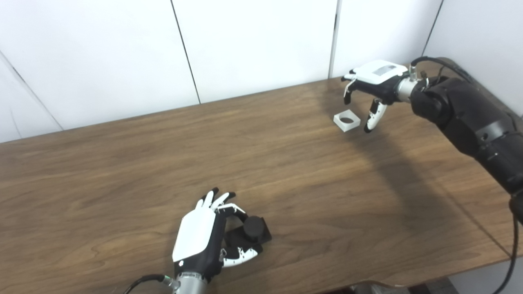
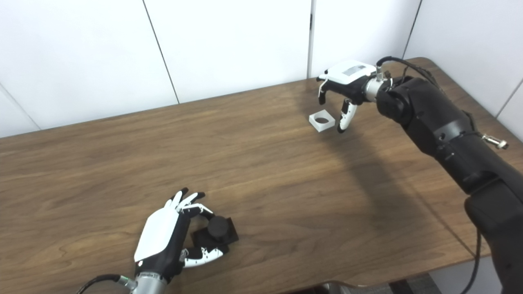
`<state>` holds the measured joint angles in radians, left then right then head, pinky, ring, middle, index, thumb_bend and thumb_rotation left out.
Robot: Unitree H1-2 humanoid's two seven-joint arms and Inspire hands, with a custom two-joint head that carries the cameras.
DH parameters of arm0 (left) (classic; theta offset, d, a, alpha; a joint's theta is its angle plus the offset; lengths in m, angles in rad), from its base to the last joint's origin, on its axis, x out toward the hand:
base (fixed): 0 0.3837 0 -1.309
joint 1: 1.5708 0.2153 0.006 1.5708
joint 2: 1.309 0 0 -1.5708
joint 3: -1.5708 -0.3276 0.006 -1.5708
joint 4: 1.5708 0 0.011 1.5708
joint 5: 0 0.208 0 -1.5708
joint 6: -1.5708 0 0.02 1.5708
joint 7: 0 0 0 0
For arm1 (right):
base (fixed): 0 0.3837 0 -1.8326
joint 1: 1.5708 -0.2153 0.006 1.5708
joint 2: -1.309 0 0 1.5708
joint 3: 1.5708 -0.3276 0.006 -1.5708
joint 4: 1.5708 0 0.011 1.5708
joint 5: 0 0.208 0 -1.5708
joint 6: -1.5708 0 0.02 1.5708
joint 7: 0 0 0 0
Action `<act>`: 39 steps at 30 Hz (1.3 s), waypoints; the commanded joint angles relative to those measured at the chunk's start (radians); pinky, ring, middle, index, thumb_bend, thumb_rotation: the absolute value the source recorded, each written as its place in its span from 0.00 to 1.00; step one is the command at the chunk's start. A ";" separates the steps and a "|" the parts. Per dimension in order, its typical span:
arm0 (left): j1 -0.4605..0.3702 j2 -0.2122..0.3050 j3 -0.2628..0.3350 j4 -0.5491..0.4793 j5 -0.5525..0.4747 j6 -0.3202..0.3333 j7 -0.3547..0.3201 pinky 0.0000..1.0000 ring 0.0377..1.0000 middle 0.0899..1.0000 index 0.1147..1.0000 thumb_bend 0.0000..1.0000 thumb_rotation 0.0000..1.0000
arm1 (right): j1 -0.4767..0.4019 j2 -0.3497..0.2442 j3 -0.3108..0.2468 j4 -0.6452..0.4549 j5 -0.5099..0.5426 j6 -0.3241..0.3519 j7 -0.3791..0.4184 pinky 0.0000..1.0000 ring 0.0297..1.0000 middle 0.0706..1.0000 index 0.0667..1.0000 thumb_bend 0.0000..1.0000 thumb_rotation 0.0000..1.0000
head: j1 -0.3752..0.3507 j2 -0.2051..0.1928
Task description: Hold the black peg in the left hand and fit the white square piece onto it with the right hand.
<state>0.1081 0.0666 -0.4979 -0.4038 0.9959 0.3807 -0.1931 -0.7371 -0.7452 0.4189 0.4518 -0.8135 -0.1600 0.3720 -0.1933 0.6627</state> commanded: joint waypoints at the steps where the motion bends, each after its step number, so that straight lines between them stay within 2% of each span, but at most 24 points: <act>1: 0.034 -0.019 -0.013 0.051 0.021 0.027 -0.030 0.99 1.00 0.89 0.42 0.51 0.08 | -0.075 -0.012 -0.012 -0.004 -0.005 -0.018 -0.014 1.00 1.00 0.96 0.67 0.87 0.19 | -0.001 0.002; 23: 0.040 -0.017 -0.017 0.064 -0.002 0.014 0.014 0.98 1.00 0.88 0.42 0.51 0.08 | -0.131 0.047 0.021 0.070 -0.050 -0.036 -0.017 1.00 1.00 0.97 0.70 0.84 0.23 | 0.006 -0.001; 39: 0.037 -0.025 -0.027 0.051 0.025 0.043 -0.004 0.99 1.00 0.89 0.42 0.51 0.08 | -0.141 0.058 0.041 0.123 -0.067 -0.028 -0.005 1.00 1.00 0.96 0.70 0.84 0.20 | 0.012 0.003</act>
<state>0.1082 0.0607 -0.5117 -0.3894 0.9914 0.3892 -0.1558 -0.8164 -0.6710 0.4681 0.5793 -0.8790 -0.1800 0.3821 -0.1795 0.6642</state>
